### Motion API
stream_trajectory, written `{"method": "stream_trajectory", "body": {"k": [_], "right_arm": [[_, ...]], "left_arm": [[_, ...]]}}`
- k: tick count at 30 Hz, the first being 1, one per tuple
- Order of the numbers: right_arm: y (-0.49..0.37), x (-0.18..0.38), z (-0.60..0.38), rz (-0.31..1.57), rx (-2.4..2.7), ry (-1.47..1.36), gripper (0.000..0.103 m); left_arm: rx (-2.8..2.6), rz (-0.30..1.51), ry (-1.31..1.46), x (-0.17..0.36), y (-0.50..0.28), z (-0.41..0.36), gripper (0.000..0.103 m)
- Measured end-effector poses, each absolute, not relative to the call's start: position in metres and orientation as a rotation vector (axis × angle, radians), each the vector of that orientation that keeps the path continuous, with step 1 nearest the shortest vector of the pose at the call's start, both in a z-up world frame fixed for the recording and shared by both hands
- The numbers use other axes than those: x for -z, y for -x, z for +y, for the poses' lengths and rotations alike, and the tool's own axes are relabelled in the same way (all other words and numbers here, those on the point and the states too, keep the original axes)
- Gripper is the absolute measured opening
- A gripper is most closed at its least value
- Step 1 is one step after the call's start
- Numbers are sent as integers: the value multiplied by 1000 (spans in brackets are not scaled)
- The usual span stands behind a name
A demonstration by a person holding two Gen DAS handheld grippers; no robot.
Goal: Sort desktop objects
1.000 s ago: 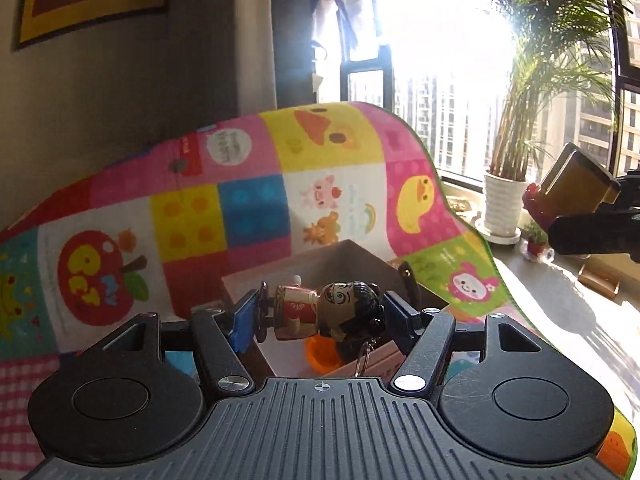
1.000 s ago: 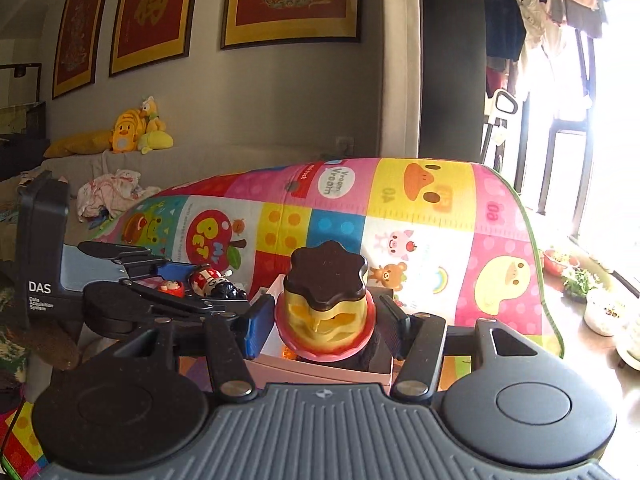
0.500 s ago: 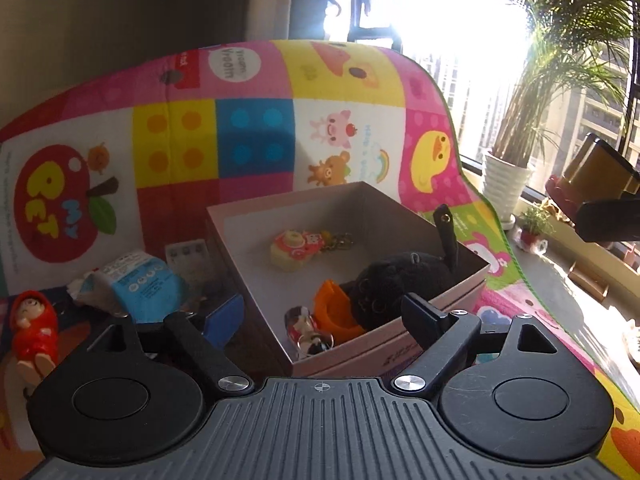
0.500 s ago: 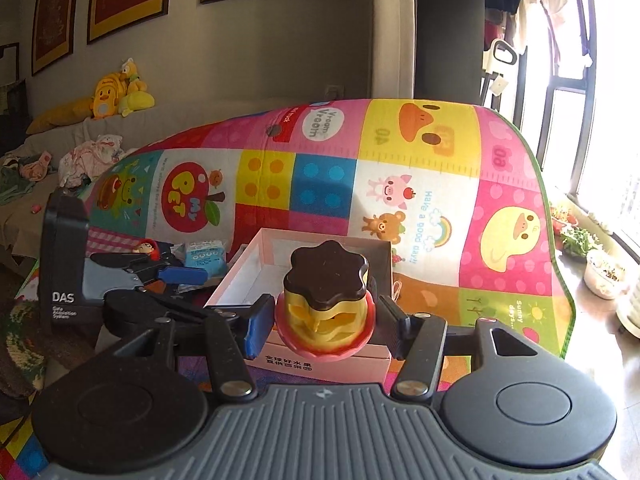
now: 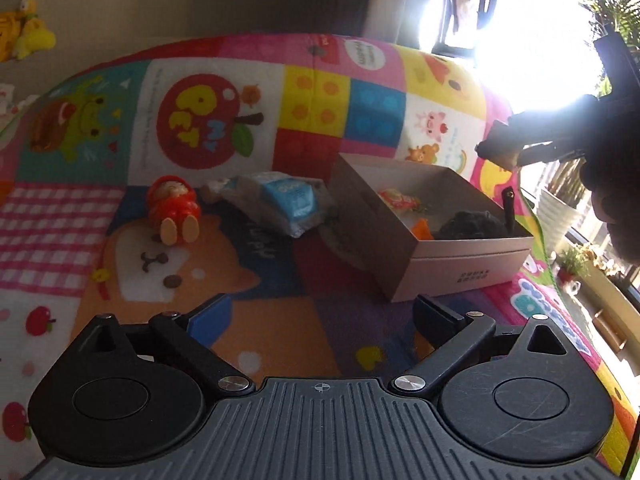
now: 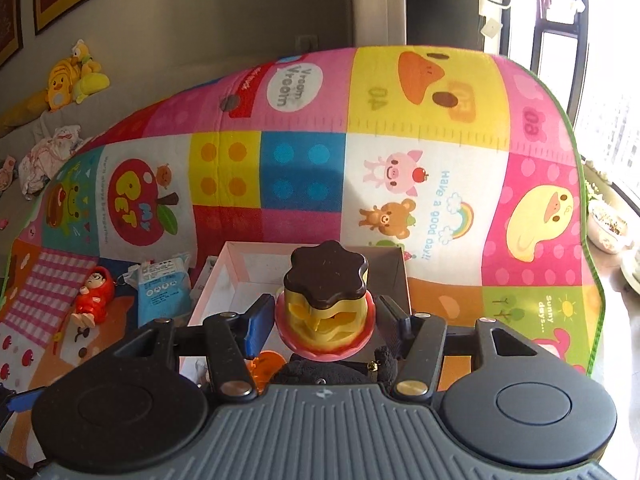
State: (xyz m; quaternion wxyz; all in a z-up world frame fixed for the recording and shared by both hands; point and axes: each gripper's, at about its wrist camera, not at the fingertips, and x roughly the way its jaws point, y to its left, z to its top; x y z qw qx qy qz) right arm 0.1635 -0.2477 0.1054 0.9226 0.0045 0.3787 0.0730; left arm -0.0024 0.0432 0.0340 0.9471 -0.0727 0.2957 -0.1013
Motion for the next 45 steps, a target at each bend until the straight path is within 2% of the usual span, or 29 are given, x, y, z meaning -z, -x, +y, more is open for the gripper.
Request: {"method": "stream_trajectory", "body": {"k": [10,12,16,19,23,25,27,29,30,33,35,39,41,43,45], "right_arm": [[-222,-46,-234,957,-21,79,56],[-221,-44,-236,974,-11,87,61],[-211,-63,-234,946,-21,63,78],[-201,-82,-216,916,-73,52,80],[-191,-98,-164,878,-206,97,92],[-193,-101,-133,869,-270,124,93],[-200,-100,-105,861,-304,147,92],[-212,-91,-78,872,-330,185,82],[-221,-85,-66,883,-326,205,80],[-241,-62,-40,932,-333,254,81],[-253,-48,-28,953,-324,279,86],[-264,-26,-18,999,-343,265,85],[-260,-22,-18,1050,-383,243,66],[-246,-24,-21,1096,-427,232,53],[-223,-30,-24,1137,-494,227,53]], "left_arm": [[116,618,241,-16,4,85,100],[110,620,258,-12,3,89,100],[107,611,273,-9,3,93,101],[105,612,288,-5,2,94,101],[96,613,285,-4,3,94,102],[91,610,286,-3,3,94,102],[98,612,295,-1,2,95,102],[108,620,300,2,2,95,102],[113,626,304,4,2,95,102],[133,620,323,5,2,97,102],[140,625,343,7,2,99,102],[147,618,365,7,2,102,102],[155,614,364,7,2,101,102],[161,608,356,6,4,100,102],[168,598,344,5,5,98,103]]}}
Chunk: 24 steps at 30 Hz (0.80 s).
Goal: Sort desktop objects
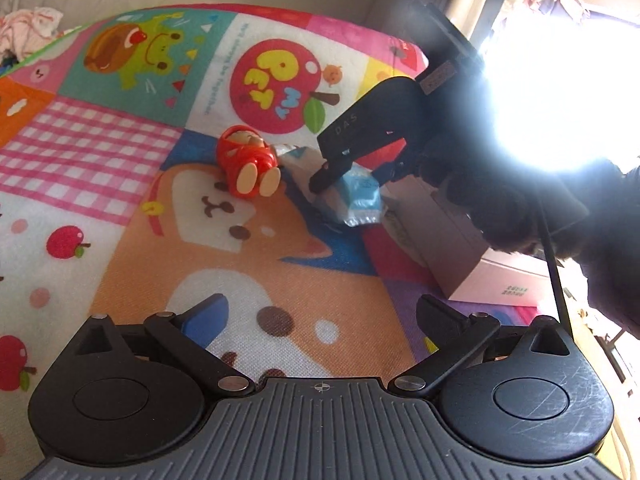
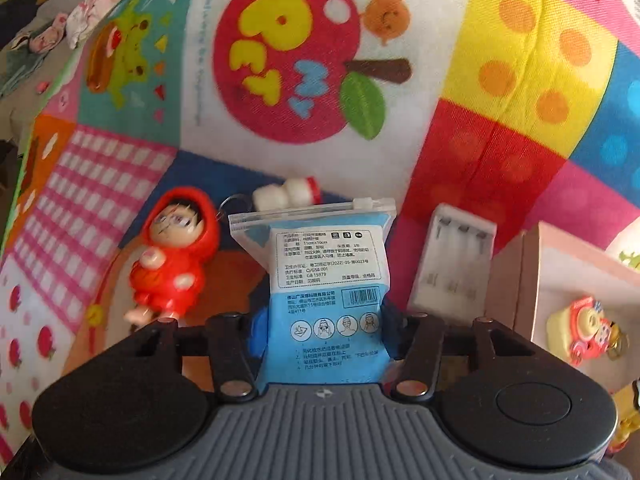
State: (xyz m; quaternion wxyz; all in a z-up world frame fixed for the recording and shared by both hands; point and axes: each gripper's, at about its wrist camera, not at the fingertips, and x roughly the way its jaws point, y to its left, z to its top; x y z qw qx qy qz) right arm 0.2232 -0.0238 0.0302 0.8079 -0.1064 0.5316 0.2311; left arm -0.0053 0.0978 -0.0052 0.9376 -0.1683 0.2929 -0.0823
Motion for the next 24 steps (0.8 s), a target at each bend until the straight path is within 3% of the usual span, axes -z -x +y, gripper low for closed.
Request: {"method": "stream_trajectory", "body": {"k": [3,5,6,10,12,13,22,24], "right_arm": [[-181,-44,-24,1193,-640,260,54],[-158,-57,-22,1206,-720,276,70],[-149,-67,-23,1181,-744,281,72],[-153,-102,-27,1001,-653,293,71],[-186,-98,-25,966,-524,302,54],[-202,-94,-27,979,-469,299,40],[-288,-16,-24,1053,-181,351,13],[-288,-10,-20,1051,-187,375,12]], "left_arm": [[180,591,331,4,7,95,103],[188,590,328,4,8,94,103],[194,591,328,4,8,93,103],[210,591,316,4,9,90,103],[214,592,313,4,10,89,103],[214,592,313,4,10,89,103],[220,630,385,9,3,99,103],[222,628,386,9,3,100,103]]}}
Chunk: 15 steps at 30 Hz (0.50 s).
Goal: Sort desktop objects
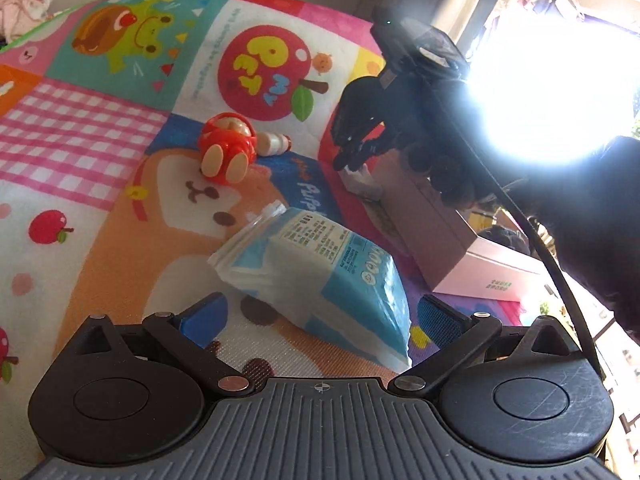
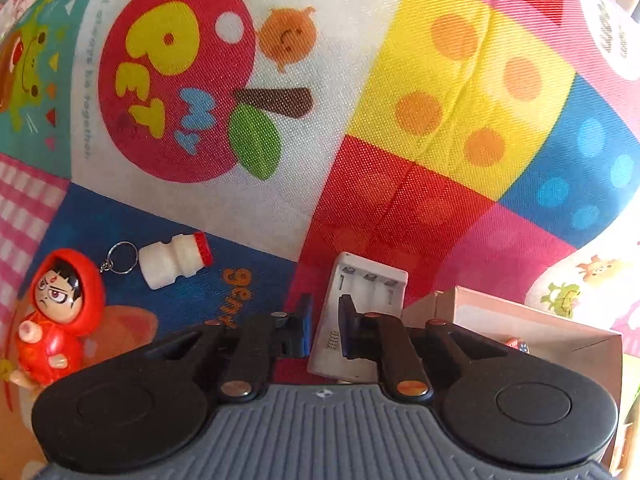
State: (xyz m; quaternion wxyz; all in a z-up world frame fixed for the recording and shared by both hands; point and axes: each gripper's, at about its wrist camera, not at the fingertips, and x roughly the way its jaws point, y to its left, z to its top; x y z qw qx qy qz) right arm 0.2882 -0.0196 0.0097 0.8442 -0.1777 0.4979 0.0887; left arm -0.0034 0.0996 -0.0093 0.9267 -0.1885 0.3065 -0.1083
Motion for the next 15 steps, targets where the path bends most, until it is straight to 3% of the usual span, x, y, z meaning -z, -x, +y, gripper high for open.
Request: {"method": "stream_trajectory", "body": {"k": [5,15], "right_arm": [[-265,-19,-28,1125,-304,296,11],[-123,-32,-62,1146,-620,295,11]], "left_arm": [[243,615,381,8,6,98,103],[293,601,282,2,17,83,103]]}}
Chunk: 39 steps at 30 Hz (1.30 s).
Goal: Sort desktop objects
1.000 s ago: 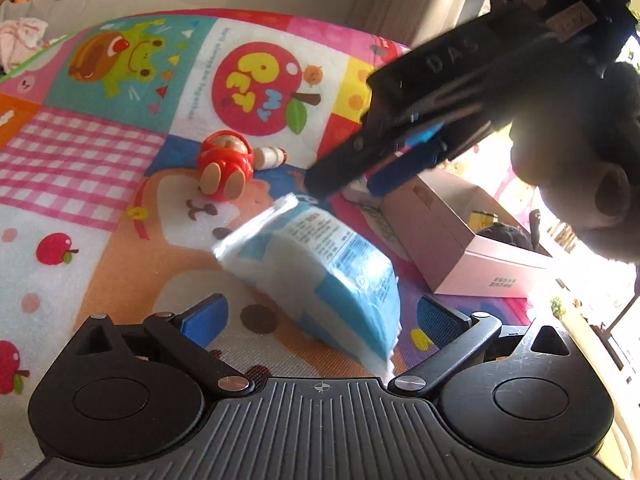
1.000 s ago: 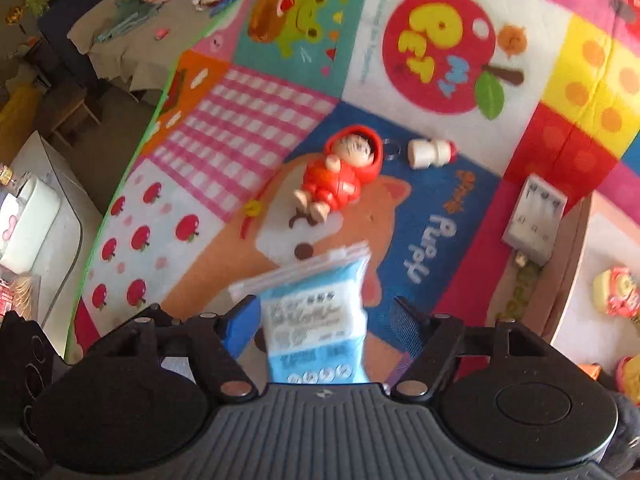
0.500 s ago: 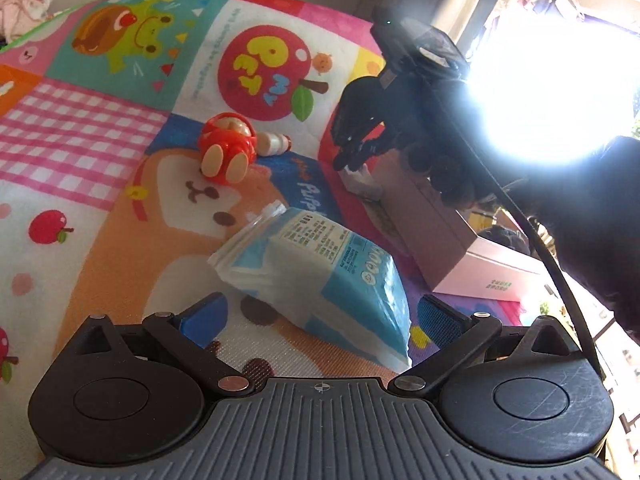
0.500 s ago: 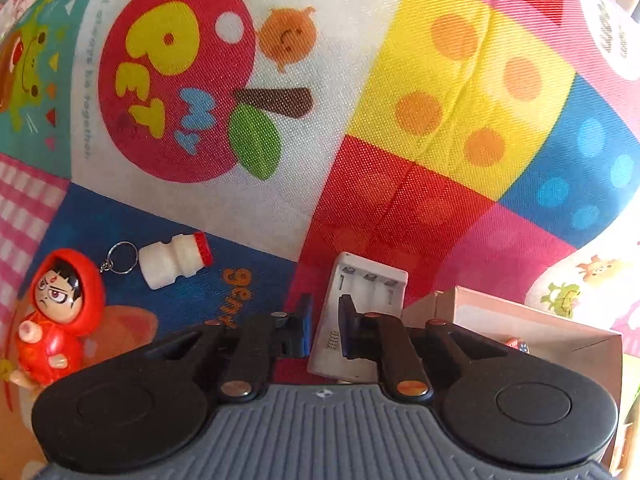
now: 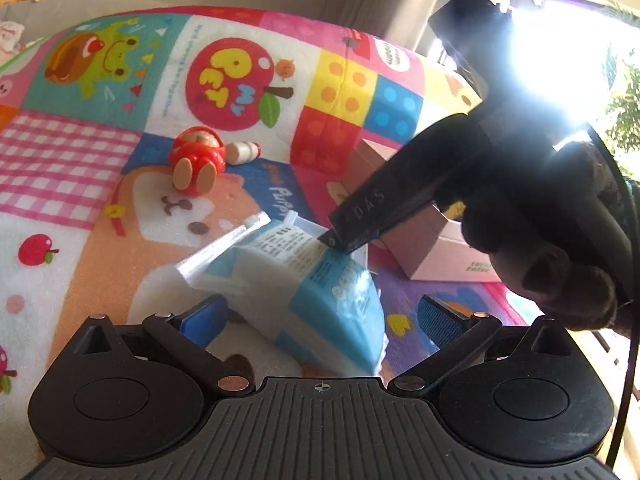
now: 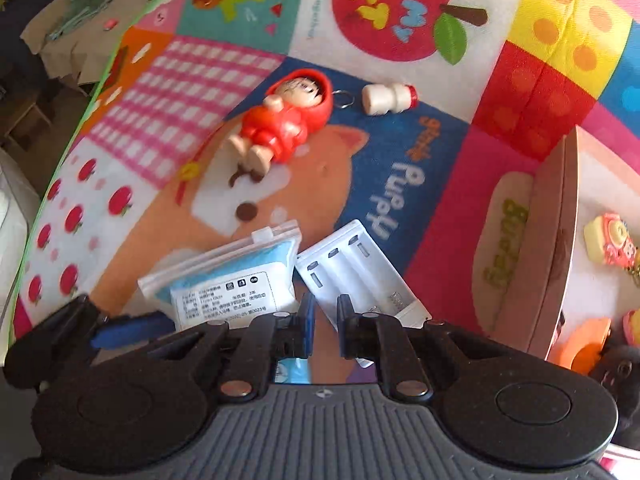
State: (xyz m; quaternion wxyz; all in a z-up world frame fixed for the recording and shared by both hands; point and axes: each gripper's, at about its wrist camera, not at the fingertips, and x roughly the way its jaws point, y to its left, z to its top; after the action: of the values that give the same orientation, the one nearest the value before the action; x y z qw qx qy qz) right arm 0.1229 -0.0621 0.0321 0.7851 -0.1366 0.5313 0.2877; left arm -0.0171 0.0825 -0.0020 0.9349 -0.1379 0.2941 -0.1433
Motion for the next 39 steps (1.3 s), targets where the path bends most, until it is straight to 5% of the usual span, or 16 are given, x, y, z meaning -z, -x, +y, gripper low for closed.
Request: {"method": "stream_trajectory", "body": {"k": [15,19,25,34,39], "right_arm": [[-17,-15,-194,921,-453,226,14],[-4,-5,-220,817,-282,310,63],[6,0,-245,771,-226,240,87],[21,-18,-271,639,-191,155,96],[-21,-6,-292,753,-113,71,93]], "left_arm": [[347,693,143,-1,35,29,103],[356,704,144,-2,22,13,103],[407,686,98,-11,23,-12,103],[361,694,75,-11,27,-9,103],[340,705,104,-6,24,-4,103]]}}
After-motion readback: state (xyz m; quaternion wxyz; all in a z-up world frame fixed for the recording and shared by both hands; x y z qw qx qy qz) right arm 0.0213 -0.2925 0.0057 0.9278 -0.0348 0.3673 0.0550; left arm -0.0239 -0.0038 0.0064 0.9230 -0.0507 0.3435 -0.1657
